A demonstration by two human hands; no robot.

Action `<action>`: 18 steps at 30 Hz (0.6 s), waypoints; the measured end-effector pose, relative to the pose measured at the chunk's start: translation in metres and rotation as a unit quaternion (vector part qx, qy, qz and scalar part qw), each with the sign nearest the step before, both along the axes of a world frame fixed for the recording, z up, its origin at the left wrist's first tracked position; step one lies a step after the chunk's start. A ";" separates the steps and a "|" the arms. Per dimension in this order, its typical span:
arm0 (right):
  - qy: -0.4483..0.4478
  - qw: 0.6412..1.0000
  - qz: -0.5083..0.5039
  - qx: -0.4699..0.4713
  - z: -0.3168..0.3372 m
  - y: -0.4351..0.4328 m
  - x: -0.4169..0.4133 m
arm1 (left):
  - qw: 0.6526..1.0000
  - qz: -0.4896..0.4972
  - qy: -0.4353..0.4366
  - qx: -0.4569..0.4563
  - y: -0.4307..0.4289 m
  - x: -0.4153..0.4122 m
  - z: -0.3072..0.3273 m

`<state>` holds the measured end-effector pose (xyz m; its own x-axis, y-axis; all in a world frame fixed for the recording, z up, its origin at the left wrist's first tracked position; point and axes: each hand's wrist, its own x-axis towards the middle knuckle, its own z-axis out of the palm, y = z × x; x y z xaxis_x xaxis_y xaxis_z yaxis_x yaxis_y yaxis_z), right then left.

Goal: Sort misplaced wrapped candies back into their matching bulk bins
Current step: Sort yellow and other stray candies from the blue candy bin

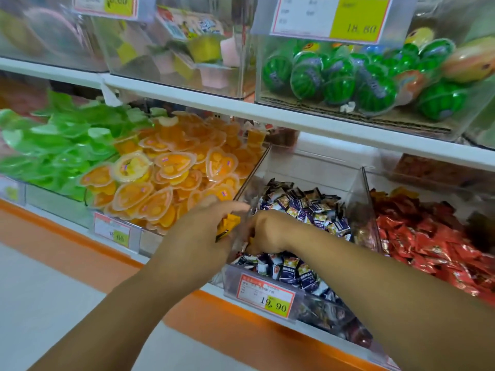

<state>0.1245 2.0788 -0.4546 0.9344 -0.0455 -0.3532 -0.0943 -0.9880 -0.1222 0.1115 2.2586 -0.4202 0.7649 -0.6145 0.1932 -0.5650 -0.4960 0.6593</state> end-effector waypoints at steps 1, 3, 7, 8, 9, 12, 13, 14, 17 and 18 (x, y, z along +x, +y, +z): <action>-0.017 1.000 -0.006 0.016 -0.001 0.000 -0.003 | 1.000 -0.001 -0.004 0.005 0.001 0.000 0.000; -0.057 0.995 -0.035 0.073 0.002 -0.003 -0.009 | 1.000 0.001 -0.014 0.017 0.002 0.000 -0.001; -0.128 0.967 -0.106 0.195 0.029 -0.013 -0.027 | 1.000 0.007 -0.010 0.022 0.004 -0.002 -0.001; -0.151 0.958 -0.117 0.212 0.036 -0.017 -0.033 | 1.000 0.008 -0.009 0.019 0.003 -0.002 -0.001; -0.179 0.947 -0.129 0.235 0.042 -0.020 -0.039 | 1.000 0.011 -0.007 0.015 0.003 -0.003 0.001; -0.249 0.890 -0.155 0.349 0.056 -0.026 -0.057 | 1.000 0.013 -0.011 -0.004 0.000 -0.005 0.004; -0.261 0.872 -0.158 0.382 0.058 -0.026 -0.062 | 1.000 0.011 -0.019 -0.008 -0.001 -0.006 0.005; -0.267 0.861 -0.160 0.403 0.057 -0.025 -0.067 | 1.000 0.006 -0.024 -0.012 -0.004 -0.007 0.005; -0.257 0.851 -0.156 0.430 0.051 -0.019 -0.074 | 1.000 -0.003 -0.016 -0.011 -0.012 -0.012 0.005; -0.258 0.851 -0.155 0.431 0.050 -0.018 -0.074 | 1.000 0.000 -0.015 -0.008 -0.014 -0.012 0.004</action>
